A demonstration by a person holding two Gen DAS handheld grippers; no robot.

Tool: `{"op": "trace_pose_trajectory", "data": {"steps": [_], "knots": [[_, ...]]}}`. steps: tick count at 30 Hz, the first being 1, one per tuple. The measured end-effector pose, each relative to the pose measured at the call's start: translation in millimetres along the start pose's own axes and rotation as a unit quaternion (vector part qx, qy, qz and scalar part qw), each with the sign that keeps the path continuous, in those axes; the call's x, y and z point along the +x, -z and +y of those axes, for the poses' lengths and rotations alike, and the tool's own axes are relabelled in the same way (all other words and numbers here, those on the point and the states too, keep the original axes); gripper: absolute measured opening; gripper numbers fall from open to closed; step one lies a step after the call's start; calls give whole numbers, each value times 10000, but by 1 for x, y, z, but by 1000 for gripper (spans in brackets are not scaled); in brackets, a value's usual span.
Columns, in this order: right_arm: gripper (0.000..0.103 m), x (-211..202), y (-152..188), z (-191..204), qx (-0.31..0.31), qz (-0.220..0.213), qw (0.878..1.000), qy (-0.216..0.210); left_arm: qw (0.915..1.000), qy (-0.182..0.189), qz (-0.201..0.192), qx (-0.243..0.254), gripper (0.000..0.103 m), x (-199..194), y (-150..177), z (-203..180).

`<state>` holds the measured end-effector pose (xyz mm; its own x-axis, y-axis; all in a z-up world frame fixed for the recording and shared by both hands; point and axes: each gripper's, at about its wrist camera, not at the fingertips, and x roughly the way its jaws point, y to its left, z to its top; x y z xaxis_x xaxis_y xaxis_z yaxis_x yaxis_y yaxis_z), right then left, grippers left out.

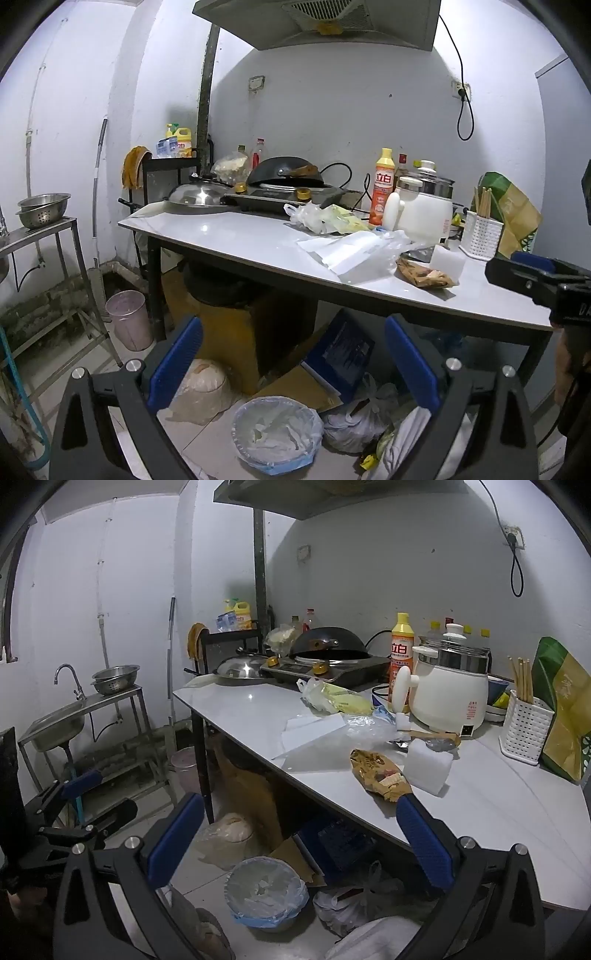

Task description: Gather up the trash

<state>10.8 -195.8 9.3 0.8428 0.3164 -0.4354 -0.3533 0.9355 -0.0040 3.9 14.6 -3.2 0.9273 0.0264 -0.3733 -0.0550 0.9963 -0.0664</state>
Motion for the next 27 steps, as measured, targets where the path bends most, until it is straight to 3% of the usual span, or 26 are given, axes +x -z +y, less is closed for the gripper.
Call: {"op": "trace_pose_trajectory", "data": {"steps": [27], "knots": [[103, 0, -1, 0, -50, 21, 10000, 26, 10000, 2, 23, -25, 99, 1, 1, 1]]}}
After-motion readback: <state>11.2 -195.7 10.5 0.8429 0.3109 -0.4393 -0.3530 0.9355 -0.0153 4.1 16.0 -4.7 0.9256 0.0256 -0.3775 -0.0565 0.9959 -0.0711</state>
